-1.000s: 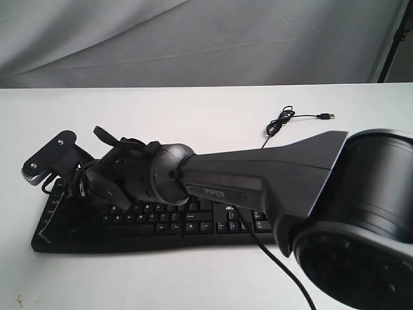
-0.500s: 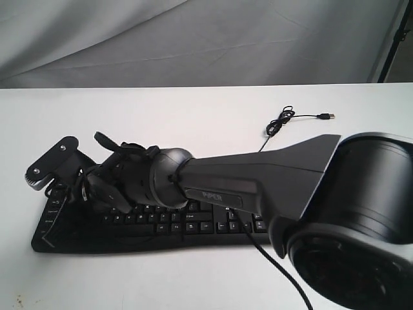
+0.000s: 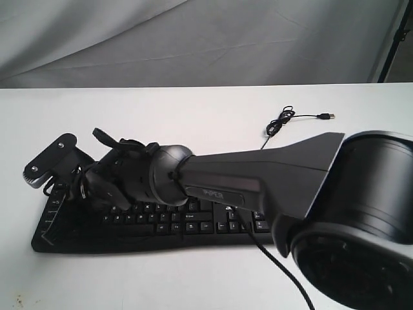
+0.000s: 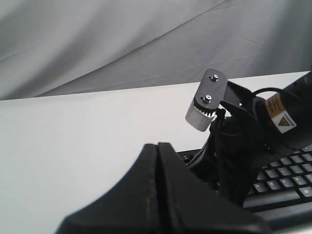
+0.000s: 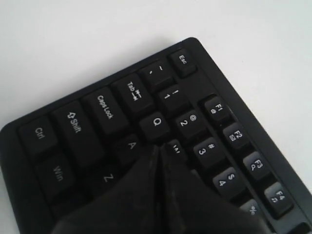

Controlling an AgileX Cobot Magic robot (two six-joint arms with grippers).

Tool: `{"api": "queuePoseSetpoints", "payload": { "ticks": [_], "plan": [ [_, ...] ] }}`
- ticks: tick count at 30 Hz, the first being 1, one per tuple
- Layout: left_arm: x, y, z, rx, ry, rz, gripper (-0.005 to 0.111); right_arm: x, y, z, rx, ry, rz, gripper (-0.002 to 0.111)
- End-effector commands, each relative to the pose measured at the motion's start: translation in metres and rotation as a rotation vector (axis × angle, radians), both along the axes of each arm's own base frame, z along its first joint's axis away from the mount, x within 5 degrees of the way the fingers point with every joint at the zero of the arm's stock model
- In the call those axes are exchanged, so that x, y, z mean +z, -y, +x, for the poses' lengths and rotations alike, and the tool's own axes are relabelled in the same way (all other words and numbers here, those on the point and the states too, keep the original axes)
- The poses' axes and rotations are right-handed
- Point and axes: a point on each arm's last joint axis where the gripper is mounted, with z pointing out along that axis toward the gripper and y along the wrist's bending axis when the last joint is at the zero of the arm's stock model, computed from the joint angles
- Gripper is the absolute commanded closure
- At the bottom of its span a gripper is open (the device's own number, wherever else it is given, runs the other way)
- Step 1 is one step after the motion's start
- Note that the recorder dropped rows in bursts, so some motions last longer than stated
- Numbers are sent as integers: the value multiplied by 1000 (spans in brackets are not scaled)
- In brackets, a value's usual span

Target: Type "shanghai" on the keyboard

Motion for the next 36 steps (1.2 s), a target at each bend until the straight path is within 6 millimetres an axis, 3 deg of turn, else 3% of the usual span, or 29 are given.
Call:
{"api": "queuePoseSetpoints", "payload": {
  "ticks": [1, 6, 16, 29, 36],
  "plan": [
    [-1, 0, 0, -3, 2, 2, 107, 27, 5, -2, 25, 45, -17, 108],
    [-1, 0, 0, -3, 2, 2, 107, 37, 22, -7, 26, 56, -32, 108],
    [-1, 0, 0, -3, 2, 2, 107, 16, 72, -2, -66, 10, 9, 108],
    [-1, 0, 0, -3, 2, 2, 107, 16, 71, -2, -64, 23, 29, 108],
    [-1, 0, 0, -3, 2, 2, 107, 6, 71, -1, -62, 13, 14, 108]
  ]
}}
